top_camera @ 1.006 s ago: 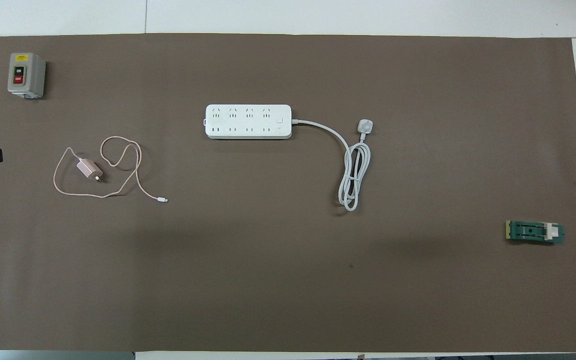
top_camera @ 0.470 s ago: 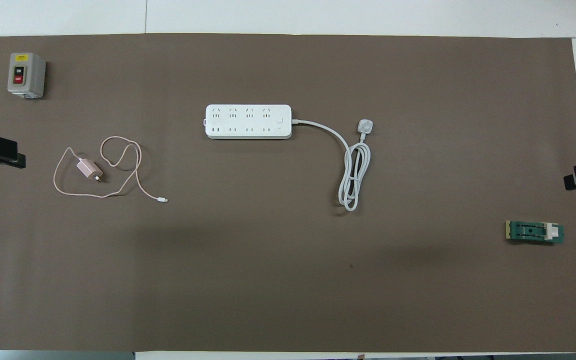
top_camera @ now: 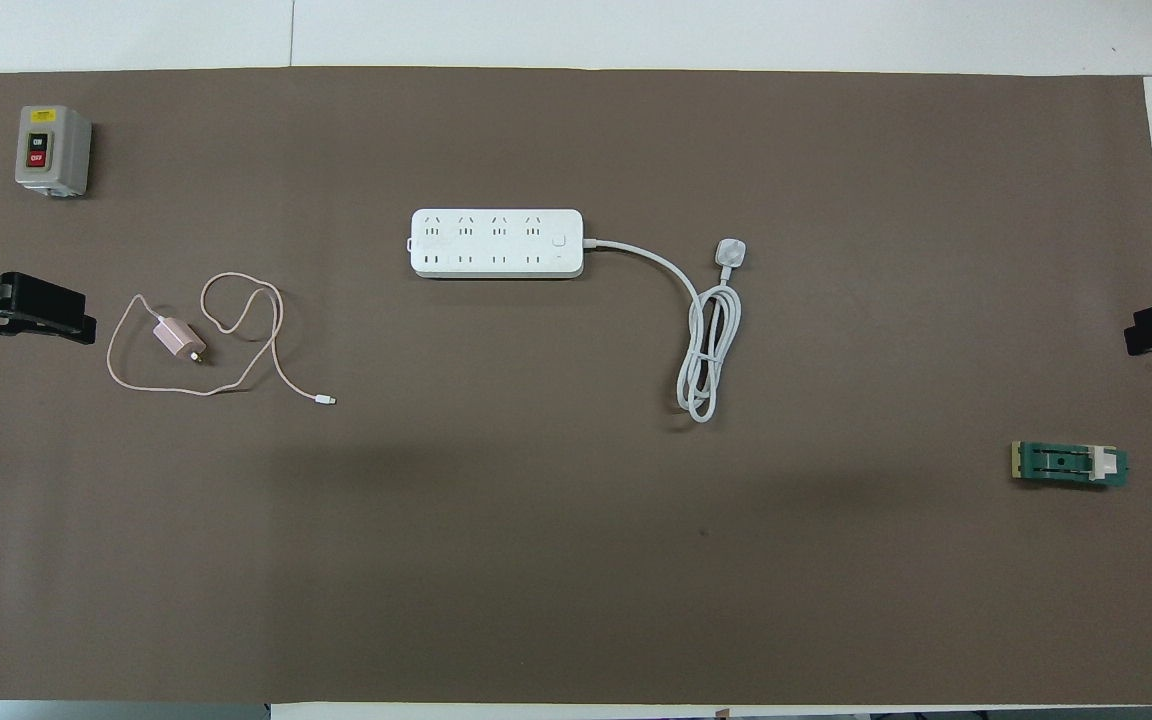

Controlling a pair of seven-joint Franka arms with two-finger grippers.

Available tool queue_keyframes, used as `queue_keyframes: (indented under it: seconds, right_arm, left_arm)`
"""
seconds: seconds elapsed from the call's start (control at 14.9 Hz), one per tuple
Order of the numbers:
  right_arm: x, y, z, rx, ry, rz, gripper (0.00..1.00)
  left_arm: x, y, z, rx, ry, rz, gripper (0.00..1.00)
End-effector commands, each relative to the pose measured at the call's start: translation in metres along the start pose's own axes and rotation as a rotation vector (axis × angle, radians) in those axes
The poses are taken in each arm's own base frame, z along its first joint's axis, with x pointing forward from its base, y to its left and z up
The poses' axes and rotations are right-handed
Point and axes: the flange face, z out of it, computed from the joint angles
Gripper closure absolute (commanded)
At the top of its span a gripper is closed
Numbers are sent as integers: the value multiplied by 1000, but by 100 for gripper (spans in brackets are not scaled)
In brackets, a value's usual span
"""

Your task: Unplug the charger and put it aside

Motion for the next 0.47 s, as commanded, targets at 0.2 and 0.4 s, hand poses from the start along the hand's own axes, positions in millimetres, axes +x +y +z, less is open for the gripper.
queue_keyframes:
  seconds: [0.2,0.4]
  right_arm:
    - [-4,3,4,29,-22,15,0]
    - [-4,2,3,67,-15,19,0]
  left_arm:
    - [-4,1,-3,18,7,4,0]
    - [-1,1,-4,18,26,-2,0]
